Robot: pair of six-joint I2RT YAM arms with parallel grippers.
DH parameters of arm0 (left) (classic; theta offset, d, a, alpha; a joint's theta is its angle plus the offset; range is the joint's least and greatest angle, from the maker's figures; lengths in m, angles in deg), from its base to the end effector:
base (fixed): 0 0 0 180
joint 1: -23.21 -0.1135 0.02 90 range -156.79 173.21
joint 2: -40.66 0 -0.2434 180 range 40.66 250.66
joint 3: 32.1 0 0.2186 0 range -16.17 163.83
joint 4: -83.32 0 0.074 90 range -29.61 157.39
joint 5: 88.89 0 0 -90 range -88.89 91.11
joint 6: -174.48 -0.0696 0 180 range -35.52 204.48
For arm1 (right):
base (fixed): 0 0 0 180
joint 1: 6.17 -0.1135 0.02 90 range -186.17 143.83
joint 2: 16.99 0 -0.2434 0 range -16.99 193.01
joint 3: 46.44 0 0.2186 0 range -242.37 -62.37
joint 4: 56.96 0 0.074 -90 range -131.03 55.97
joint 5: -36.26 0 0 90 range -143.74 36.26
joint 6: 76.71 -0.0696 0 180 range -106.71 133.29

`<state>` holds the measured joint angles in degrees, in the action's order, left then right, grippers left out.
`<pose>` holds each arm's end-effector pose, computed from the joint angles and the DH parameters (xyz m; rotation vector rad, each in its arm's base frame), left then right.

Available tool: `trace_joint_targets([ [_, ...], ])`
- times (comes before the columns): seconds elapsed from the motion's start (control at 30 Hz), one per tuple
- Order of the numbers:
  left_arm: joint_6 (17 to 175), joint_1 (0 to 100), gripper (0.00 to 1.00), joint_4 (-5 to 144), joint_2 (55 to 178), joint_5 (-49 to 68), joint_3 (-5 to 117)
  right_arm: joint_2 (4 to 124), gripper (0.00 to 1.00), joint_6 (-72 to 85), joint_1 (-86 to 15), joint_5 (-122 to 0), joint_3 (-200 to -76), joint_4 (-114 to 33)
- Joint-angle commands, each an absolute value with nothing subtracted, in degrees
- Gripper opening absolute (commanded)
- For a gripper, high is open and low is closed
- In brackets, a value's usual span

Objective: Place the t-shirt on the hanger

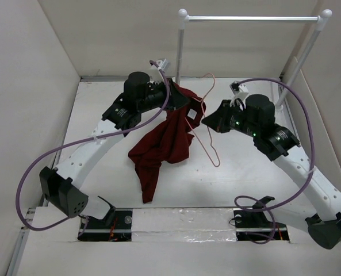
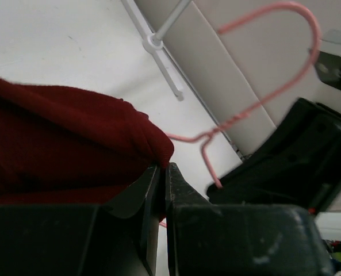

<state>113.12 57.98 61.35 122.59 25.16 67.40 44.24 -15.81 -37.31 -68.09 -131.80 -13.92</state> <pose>0.2560 -0.2123 0.4099 0.4375 1.7260 -1.1668 0.1932 0.1369 0.3704 -0.2152 1.9944 0.9339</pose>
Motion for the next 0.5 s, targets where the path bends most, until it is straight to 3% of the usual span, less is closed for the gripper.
trace_joint_targets([
  [0.0,115.85,57.93,0.0,66.95,116.86,29.14,66.36,46.63,0.0,-18.61,-36.93,-67.71,-131.36,-29.58],
  [0.17,116.12,57.93,0.0,66.95,115.45,33.97,67.32,55.41,0.0,-17.12,-37.64,-73.87,-133.82,-34.17],
  [0.47,118.05,57.93,0.0,67.57,108.69,37.41,60.91,57.54,0.0,-18.27,-39.21,-66.85,-133.55,-53.86],
])
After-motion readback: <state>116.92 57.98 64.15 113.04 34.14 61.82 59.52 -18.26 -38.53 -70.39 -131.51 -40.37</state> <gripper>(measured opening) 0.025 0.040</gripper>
